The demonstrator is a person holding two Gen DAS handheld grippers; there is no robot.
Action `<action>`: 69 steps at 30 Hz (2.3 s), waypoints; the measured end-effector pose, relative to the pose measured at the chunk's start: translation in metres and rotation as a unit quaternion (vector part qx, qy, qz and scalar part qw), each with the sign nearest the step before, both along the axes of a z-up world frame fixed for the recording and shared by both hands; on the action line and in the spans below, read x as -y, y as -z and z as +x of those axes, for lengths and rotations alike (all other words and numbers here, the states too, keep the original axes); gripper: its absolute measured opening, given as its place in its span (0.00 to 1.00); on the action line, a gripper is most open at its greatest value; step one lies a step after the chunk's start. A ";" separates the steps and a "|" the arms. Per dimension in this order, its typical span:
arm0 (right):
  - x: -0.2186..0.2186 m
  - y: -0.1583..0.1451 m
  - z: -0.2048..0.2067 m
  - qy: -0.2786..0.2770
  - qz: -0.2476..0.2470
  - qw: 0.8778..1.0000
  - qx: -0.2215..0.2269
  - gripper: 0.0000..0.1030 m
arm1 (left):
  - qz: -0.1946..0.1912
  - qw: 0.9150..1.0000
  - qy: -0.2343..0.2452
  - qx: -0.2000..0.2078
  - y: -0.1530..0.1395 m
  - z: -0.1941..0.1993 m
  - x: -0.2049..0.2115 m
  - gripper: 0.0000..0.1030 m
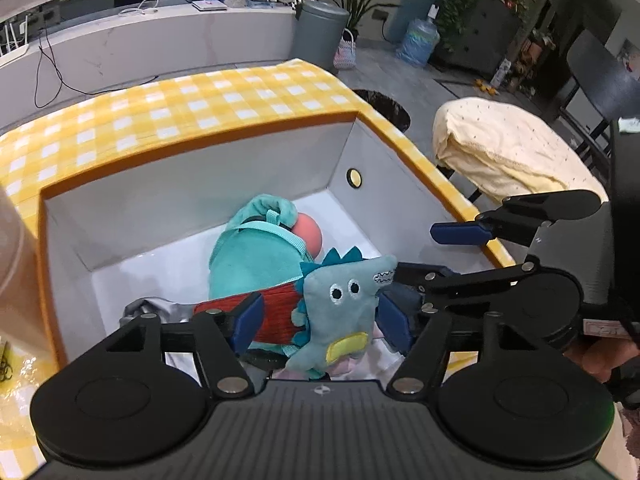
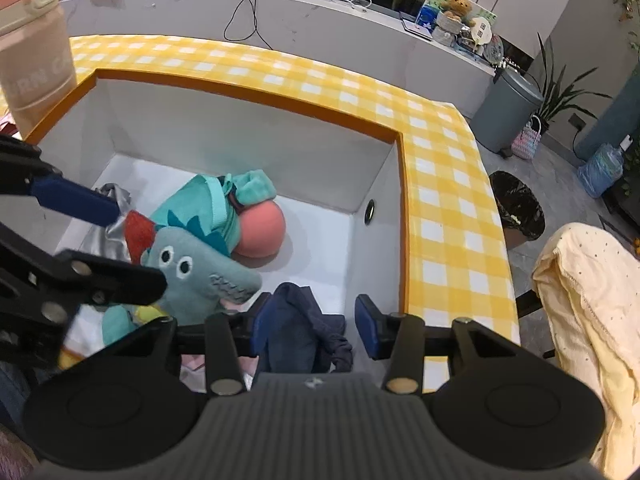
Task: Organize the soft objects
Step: 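Open both grippers to drop the dinosaur and navy cloth into the box, then withdraw both grippers from the box back toward the pile, then grasp the brown pouch with the left gripper while the right gripper reaches the white box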
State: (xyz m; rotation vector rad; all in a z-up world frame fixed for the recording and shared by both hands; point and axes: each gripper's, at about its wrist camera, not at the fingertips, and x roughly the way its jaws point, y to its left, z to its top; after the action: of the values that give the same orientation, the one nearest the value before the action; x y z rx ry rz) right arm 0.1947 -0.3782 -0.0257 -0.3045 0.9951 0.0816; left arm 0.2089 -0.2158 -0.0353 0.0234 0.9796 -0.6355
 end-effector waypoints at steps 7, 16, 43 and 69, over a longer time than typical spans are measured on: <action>-0.008 -0.016 -0.014 -0.011 -0.008 1.000 0.011 0.69 | 0.005 0.999 0.003 0.032 -0.014 -0.015 -0.008 0.77; -0.019 -0.043 -0.042 0.008 0.010 0.997 0.073 0.83 | -0.024 0.995 0.008 0.097 -0.034 -0.041 -0.028 0.77; -0.177 -0.018 -0.108 -0.041 0.087 0.969 0.226 0.91 | 0.006 0.954 -0.173 0.245 -0.030 -0.109 -0.166 0.72; -0.314 0.044 -0.034 -0.178 0.076 0.975 0.112 0.59 | 0.042 0.959 -0.246 0.134 0.031 -0.084 -0.282 0.61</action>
State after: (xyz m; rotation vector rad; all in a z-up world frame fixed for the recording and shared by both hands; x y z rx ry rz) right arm 0.1603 -0.0645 -0.0695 -0.3411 0.6978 0.4398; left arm 0.1250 0.0661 -0.0662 -0.0573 0.7086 -0.1268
